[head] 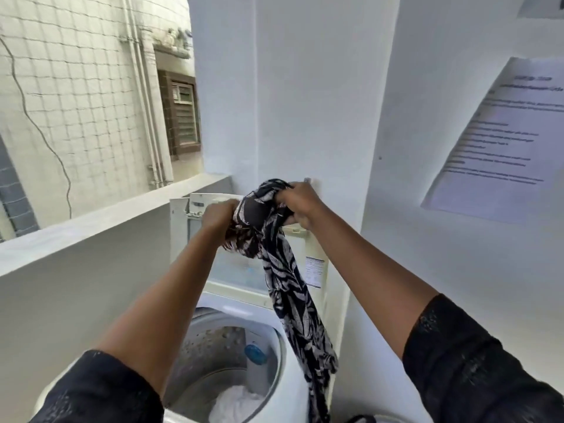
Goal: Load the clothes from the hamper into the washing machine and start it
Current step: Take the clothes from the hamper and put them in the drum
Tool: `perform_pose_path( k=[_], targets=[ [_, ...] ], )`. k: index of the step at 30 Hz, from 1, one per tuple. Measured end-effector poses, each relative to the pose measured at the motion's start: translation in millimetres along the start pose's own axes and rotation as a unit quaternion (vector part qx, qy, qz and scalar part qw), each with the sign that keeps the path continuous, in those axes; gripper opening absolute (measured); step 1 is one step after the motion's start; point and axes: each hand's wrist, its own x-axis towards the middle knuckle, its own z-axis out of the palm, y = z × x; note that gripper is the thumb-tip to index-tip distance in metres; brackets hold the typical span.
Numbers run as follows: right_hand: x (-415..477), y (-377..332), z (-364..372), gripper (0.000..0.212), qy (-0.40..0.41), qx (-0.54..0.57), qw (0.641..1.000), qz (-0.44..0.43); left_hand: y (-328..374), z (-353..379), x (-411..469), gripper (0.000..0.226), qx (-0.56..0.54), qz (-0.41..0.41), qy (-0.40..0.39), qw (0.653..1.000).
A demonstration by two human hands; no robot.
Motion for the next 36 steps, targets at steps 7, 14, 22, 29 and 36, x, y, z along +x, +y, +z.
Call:
perform_pose_path(
  k=[7,14,22,29,36],
  targets=[
    [22.2,-9.9,78.4,0.020,0.025,0.078,0.996,0.016,-42.7,-64.2,12.5,0.040,0.060,-0.146,-0.096,0.983],
    [37.1,0.1,137.1,0.033,0.037,0.139,0.989,0.032,-62.7,-104.6,38.9,0.038,0.121,-0.173,-0.138,0.968],
    [57.0,116.4,171.3,0.023,0.000,-0.038,0.991,0.128,-155.2,-102.8,58.0,0.027,0.236,-0.254,-0.221,0.912],
    [40.9,199.2,153.8,0.007,-0.181,-0.281,0.923,0.189,-230.0,-80.1,66.3,0.035,0.236,-0.295,-0.266,0.887],
    [31.1,225.6,83.3,0.035,-0.217,-0.553,0.780,0.197,-240.4,-17.7,45.9,0.022,0.247,-0.202,-0.329,0.889]
  ],
)
